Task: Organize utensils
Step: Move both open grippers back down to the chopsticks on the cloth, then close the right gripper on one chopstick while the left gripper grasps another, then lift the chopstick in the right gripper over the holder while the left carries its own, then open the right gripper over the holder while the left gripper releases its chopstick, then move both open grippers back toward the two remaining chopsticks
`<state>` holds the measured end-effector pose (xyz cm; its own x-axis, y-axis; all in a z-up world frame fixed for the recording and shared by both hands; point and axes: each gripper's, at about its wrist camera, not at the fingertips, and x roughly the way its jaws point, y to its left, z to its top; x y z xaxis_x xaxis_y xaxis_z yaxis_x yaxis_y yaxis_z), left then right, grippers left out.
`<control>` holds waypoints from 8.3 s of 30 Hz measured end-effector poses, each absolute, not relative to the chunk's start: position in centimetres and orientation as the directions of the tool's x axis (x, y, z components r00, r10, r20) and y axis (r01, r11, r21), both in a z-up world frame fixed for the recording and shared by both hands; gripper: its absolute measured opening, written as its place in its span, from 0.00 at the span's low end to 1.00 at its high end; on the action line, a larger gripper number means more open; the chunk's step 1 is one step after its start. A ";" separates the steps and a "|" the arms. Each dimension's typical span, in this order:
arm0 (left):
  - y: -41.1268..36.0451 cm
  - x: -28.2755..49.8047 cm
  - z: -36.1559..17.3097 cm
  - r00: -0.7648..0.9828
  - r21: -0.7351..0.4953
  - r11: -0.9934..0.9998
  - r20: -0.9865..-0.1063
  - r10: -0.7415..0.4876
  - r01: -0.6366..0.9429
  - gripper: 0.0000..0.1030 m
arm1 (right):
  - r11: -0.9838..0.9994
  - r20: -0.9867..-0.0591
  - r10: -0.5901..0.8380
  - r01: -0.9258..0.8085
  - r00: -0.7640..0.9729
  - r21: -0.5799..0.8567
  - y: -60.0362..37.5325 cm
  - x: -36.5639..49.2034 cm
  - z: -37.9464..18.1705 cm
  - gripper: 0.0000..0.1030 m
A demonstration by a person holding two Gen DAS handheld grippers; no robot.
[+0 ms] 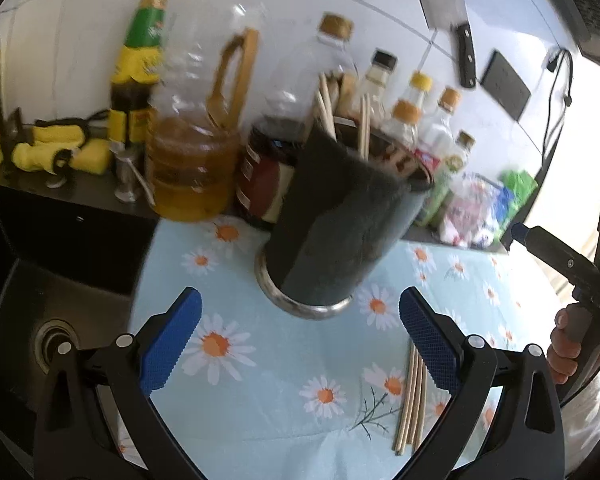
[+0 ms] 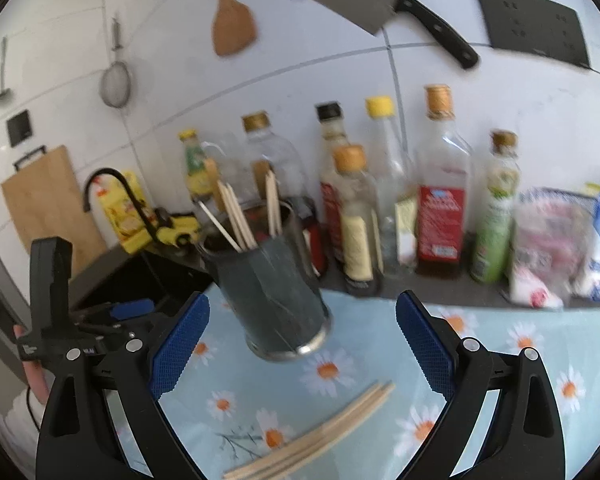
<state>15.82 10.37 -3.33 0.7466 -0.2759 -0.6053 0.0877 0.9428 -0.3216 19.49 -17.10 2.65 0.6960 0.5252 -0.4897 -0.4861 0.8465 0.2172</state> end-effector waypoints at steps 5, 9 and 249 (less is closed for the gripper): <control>9.3 16.9 -4.7 0.700 -0.328 0.933 -0.632 -0.333 0.147 0.94 | 0.890 -0.548 0.449 -0.405 0.706 0.208 -17.9 18.7 0.7 0.88; 8.0 17.6 -5.8 0.657 -0.307 0.930 -0.661 -0.362 0.204 0.94 | 0.921 -0.585 0.385 -0.336 0.714 0.196 -18.5 18.0 -0.8 0.88; 9.3 18.0 -0.2 0.714 -0.138 0.989 -0.688 -0.130 0.046 0.94 | 0.872 -0.548 0.451 -0.478 0.705 0.103 -15.0 20.2 2.8 0.87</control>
